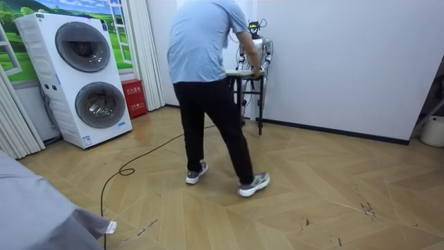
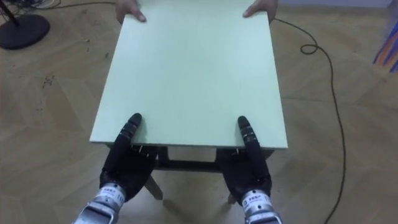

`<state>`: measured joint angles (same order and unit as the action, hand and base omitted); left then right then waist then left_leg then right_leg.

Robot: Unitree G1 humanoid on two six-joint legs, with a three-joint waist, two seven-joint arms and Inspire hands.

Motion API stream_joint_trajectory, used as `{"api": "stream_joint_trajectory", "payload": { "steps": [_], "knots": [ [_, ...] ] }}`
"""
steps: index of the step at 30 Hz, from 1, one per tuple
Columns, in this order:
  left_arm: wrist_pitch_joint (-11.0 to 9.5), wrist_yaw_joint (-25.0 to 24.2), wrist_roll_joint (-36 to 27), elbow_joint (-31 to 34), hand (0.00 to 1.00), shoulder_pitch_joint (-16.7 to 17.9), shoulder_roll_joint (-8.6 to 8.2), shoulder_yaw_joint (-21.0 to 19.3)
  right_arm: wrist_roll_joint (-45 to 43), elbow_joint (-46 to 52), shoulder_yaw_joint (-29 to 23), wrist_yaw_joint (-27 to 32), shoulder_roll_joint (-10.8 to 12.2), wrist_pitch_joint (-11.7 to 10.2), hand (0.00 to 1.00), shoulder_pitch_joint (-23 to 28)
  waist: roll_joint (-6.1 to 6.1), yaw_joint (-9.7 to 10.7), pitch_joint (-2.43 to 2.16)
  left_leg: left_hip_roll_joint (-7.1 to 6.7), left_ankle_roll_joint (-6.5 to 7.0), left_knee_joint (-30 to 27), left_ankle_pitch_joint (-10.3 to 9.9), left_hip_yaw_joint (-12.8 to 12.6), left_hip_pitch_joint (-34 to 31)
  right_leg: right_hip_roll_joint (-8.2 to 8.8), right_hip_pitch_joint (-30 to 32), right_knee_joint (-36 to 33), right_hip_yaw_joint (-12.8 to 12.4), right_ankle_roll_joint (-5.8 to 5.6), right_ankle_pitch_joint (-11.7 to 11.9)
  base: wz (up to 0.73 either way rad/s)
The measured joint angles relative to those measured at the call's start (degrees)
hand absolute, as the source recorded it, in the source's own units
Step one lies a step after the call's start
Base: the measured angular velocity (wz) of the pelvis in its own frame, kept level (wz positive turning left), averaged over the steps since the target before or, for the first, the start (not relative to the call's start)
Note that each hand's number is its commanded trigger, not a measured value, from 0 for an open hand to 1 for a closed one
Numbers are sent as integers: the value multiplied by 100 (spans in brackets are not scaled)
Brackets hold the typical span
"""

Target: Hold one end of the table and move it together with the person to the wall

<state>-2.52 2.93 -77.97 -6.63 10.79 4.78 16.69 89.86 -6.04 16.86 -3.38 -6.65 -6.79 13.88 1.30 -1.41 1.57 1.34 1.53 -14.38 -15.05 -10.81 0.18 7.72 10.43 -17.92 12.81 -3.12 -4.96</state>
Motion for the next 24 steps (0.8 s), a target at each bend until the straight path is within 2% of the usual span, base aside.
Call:
{"api": "stream_joint_trajectory", "payload": {
  "steps": [3, 7, 11, 14, 15, 17, 19, 20, 21, 22, 23, 24],
  "knots": [
    [0, -22, -2, 17, 100, 27, 2, -14, 13, 0, -4, 0, -34, 7, 100, -35, -7, -77, -4, 44, -22, 8, 13, 14, -34, -64, -38, 132, 24, 14, 19, 5],
    [-21, -77, -1, 234, 100, 327, -1, -35, -23, 0, 49, -11, -85, 99, 100, -65, -25, -41, -15, 116, -32, -2, 19, 143, -32, -147, -216, 365, 154, 17, 21, 14],
    [-57, -119, -8, 348, 100, 558, -21, -76, -119, 0, 91, -35, -110, 197, 100, -69, -28, -46, -17, 184, -74, -29, 43, 282, 31, -237, -443, 556, 174, 18, 21, 17],
    [-62, -133, -58, 348, 100, 604, -28, -68, -126, 0, 138, -35, -108, 183, 100, -69, -29, -49, -20, 250, -74, -118, 43, 331, 56, -288, -625, 626, 173, 22, 19, 29],
    [-73, -134, -71, 349, 100, 614, -24, -67, -96, 0, 173, -35, -190, 175, 100, -87, -21, -57, -24, 272, -76, -152, 44, 332, 57, -295, -650, 600, 174, 44, 5, 23],
    [-115, -145, -69, 350, 100, 616, -9, -71, -67, 0, 224, -34, -194, 139, 100, -95, -15, -62, -24, 312, -76, -252, 44, 332, 36, -300, -660, 480, 174, 81, -17, 21],
    [-116, -136, -72, 348, 100, 624, -2, -94, -40, -1, 230, -26, -198, 135, 100, -71, -9, -38, -18, 339, -77, -559, 44, 304, -39, -269, -784, 412, 146, 81, -17, 46],
    [-90, -109, -72, 341, 100, 606, -3, -76, -9, -4, 221, -24, -178, 132, 100, -64, -60, -11, 26, 327, -147, -1271, 50, 223, -368, -127, -966, 487, -23, 92, -9, 76],
    [-59, -96, -71, 304, 100, 552, -6, -46, 6, -22, 201, -32, -176, 101, 100, -48, -140, 7, 59, 287, -167, -1518, -30, 180, -632, -1, -1023, 549, -254, 81, -16, 110],
    [-24, -64, -21, 274, 100, 375, -6, 89, 17, 24, 139, -109, -203, 3, 100, 11, -150, 116, 32, 181, -147, -814, 55, 232, -1053, 98, -923, 515, -407, 55, -31, 108],
    [-56, -61, 10, 288, 100, 248, -6, 231, 0, 122, -60, -151, -206, -5, 100, 61, -150, 138, 30, 191, 90, -385, 733, -15, -1327, 174, -711, 337, -322, -147, -197, 69],
    [-138, -67, 3, 289, 100, 271, -9, 237, -97, 148, -113, -126, -169, 78, 100, 59, -155, 31, 22, 144, 130, -410, 715, -155, -1312, 209, -679, 338, -138, -185, -268, 8]
  ]
}}
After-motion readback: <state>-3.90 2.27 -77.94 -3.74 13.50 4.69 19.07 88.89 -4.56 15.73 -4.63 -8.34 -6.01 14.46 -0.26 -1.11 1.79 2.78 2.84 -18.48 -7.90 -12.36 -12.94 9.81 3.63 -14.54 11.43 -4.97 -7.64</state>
